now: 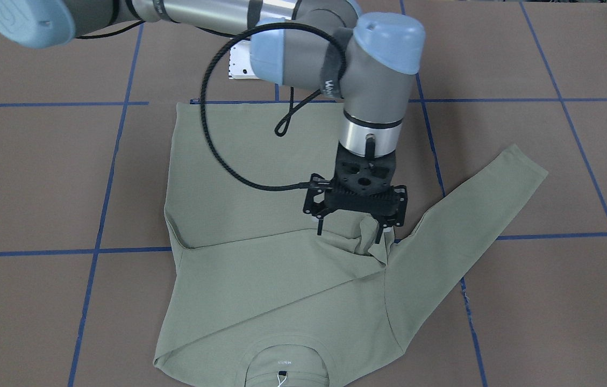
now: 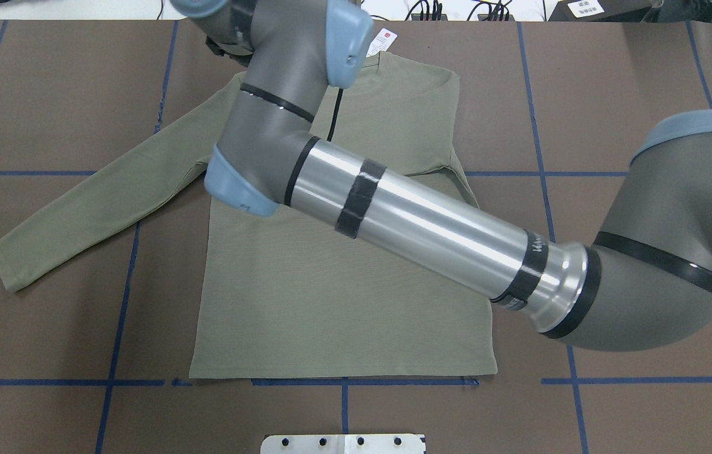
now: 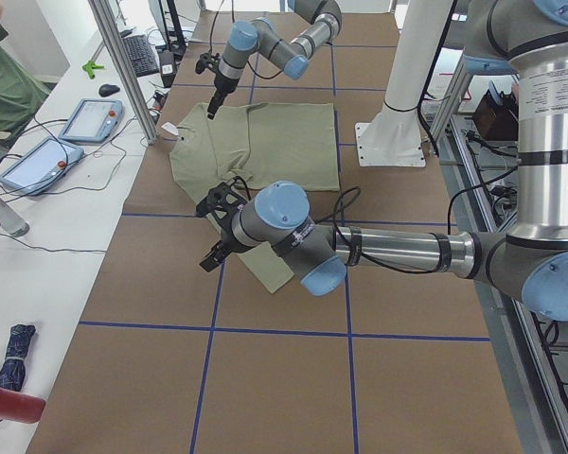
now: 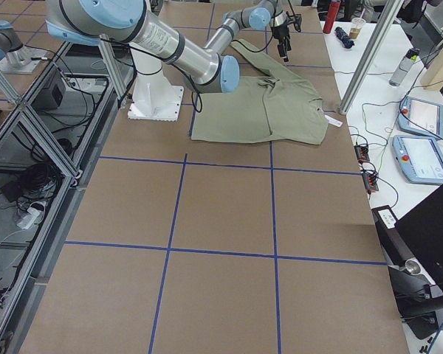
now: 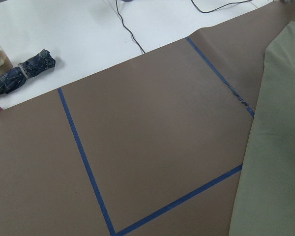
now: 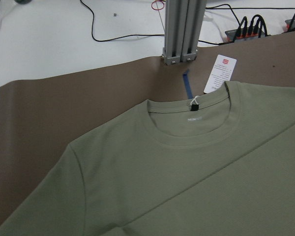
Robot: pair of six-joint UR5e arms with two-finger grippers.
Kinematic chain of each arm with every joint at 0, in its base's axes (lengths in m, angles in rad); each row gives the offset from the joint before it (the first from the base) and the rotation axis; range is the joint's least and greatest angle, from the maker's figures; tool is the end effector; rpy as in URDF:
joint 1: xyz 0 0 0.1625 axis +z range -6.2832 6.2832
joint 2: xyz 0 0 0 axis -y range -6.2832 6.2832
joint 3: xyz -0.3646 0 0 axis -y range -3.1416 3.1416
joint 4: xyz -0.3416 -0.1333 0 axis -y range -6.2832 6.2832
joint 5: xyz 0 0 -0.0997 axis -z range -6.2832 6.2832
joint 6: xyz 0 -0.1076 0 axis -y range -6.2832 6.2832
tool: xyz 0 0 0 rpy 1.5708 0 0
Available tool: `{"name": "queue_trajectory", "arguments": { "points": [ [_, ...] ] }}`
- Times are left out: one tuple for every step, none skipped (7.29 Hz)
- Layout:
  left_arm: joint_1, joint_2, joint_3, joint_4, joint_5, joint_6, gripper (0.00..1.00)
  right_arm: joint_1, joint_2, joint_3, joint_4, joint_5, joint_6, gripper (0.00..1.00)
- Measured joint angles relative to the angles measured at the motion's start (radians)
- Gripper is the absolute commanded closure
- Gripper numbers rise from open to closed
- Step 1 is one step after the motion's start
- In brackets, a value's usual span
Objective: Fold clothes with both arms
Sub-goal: 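Lay the sleeve on the shirt body, open the right gripper and withdraw, then lower the left gripper to the cuff of the other sleeve and grasp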
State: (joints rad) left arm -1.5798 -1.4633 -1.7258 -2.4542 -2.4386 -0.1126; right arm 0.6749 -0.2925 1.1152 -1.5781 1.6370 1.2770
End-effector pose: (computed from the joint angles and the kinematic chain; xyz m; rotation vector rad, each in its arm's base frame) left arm -0.0550 -0.4170 0.4703 0.8243 0.8436 0.2961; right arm -0.4896 -0.5534 0.0183 0.3258 -0.7541 0.3326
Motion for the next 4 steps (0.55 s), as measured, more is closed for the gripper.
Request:
{"name": "queue_trajectory", "arguments": {
  "points": [
    [0.067,0.011,-0.003,-0.071,0.001,-0.05,0.0,0.067,-0.119,0.158,-0.053,0.097,-0.125,0.0],
    [0.14,0.031,-0.006,-0.121,0.027,-0.109,0.0,0.137,-0.242,0.3,-0.076,0.183,-0.249,0.0],
    [0.222,0.068,-0.01,-0.16,0.092,-0.144,0.0,0.218,-0.371,0.421,-0.084,0.274,-0.384,0.0],
    [0.308,0.109,-0.013,-0.181,0.18,-0.158,0.0,0.297,-0.486,0.509,-0.085,0.359,-0.506,0.0]
  ]
}}
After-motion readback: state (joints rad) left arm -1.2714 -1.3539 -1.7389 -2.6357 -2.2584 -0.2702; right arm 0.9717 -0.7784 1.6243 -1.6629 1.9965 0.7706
